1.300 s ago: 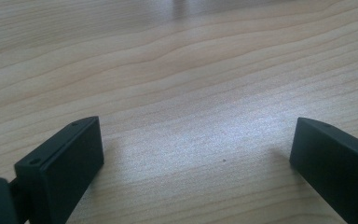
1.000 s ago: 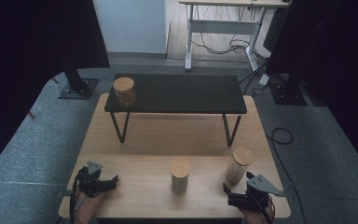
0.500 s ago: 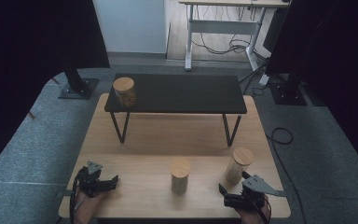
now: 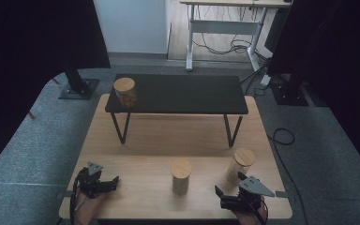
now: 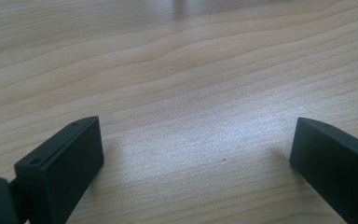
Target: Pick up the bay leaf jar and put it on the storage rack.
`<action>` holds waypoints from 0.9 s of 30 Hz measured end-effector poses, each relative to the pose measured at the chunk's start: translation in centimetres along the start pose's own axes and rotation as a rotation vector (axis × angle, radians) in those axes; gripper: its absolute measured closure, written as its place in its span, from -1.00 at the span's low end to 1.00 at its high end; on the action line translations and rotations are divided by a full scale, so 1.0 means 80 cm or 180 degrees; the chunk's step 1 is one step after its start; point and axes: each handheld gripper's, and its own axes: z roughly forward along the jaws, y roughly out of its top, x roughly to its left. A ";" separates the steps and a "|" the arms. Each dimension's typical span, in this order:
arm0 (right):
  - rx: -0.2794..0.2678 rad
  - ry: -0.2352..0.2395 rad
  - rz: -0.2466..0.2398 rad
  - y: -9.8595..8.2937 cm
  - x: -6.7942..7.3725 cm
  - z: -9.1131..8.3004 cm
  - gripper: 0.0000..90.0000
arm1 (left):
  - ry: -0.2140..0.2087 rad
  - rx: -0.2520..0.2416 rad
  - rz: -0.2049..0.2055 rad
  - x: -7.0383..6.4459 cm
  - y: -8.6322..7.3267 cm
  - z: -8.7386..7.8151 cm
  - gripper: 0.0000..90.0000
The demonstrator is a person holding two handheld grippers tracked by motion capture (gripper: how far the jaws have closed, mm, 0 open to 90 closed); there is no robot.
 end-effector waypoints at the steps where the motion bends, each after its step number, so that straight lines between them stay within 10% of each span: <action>1: -0.0001 0.0004 -0.0006 0.000 0.001 0.001 -1.00 | 0.0000 0.0000 0.0000 0.000 0.000 0.000 -0.95; 27: -0.0002 0.0133 -0.0091 0.006 0.019 0.016 -1.00 | 0.0000 0.0000 0.0000 0.000 0.000 0.000 -0.95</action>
